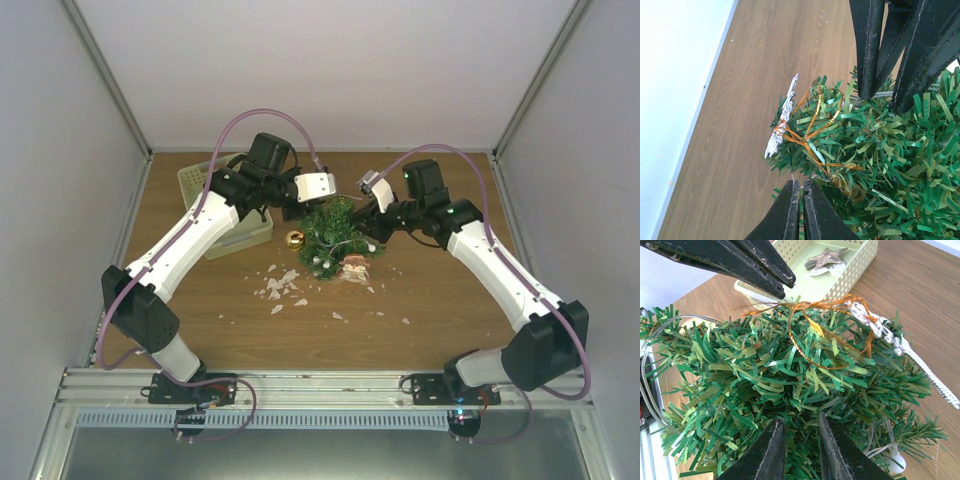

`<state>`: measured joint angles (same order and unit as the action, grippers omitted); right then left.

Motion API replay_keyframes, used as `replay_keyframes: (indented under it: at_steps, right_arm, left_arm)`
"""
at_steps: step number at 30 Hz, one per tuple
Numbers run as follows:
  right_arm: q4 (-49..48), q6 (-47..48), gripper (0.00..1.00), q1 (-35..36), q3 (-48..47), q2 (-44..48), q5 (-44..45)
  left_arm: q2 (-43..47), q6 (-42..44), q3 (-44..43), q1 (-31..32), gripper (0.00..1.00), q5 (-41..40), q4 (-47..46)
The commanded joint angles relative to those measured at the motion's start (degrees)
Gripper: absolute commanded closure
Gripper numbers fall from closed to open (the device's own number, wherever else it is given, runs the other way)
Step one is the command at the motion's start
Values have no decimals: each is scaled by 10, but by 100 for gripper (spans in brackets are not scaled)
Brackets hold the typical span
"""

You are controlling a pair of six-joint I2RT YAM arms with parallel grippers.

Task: Decorate the small christmas tree

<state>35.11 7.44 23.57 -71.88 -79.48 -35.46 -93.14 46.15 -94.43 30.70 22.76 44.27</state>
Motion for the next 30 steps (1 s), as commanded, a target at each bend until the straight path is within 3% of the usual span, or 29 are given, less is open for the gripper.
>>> replay_keyframes:
  at_steps: [1,4,7,12,25,30]
  right_arm:
    - [2,-2,78,2,4,17,14]
    - [4,-1,77,2,3,16,17]
    - [5,0,76,2,2,16,20]
    - [9,0,74,2,3,24,35]
    - [10,-15,66,0,5,69,102]
    - [7,-28,48,-2,3,86,145]
  left_arm:
    - [12,-7,-7,-1,91,2,-26]
    - [14,-12,-8,0,66,3,-31]
    - [17,-12,-10,0,63,6,-30]
    - [25,-10,-9,1,42,-3,-32]
    - [44,1,-2,0,29,-45,-57]
    - [58,16,-14,0,19,-34,-40]
